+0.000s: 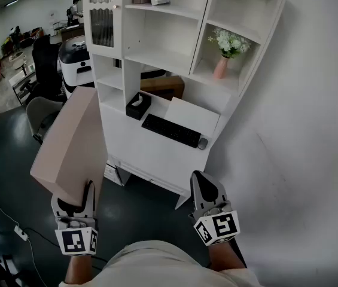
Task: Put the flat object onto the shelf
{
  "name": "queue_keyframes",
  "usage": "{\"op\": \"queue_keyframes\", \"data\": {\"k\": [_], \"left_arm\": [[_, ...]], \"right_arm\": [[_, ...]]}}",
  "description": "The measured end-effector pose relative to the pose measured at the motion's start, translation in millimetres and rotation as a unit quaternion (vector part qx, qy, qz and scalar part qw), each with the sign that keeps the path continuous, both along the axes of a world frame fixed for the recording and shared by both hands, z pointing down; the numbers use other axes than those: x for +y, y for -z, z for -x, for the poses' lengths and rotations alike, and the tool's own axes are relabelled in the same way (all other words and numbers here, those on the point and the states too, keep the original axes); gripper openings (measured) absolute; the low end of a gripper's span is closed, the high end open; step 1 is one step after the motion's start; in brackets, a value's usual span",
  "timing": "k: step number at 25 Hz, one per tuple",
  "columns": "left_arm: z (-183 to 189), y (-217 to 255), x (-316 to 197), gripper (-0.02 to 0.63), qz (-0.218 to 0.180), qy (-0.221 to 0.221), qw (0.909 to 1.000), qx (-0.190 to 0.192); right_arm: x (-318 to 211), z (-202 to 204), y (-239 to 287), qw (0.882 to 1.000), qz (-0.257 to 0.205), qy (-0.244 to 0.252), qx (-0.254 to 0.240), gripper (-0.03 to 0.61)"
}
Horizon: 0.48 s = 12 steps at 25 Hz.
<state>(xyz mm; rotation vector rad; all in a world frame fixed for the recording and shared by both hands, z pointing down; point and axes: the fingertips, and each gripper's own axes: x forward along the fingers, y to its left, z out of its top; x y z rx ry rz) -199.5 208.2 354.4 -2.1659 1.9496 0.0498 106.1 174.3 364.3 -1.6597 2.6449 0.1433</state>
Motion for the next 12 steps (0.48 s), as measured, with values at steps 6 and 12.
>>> {"op": "queue_keyframes", "data": {"k": [6, 12], "left_arm": [[-5.7, -0.3, 1.8, 0.290, 0.003, -0.003, 1.0000, -0.001], [-12.0, -4.1, -0.2, 0.290, 0.007, 0.001, 1.0000, -0.004]], "right_arm": [[1.9, -2.9, -1.3, 1.000, 0.003, 0.002, -0.001, 0.003], [0.5, -9.5, -8.0, 1.000, 0.008, 0.009, -0.008, 0.003]]}}
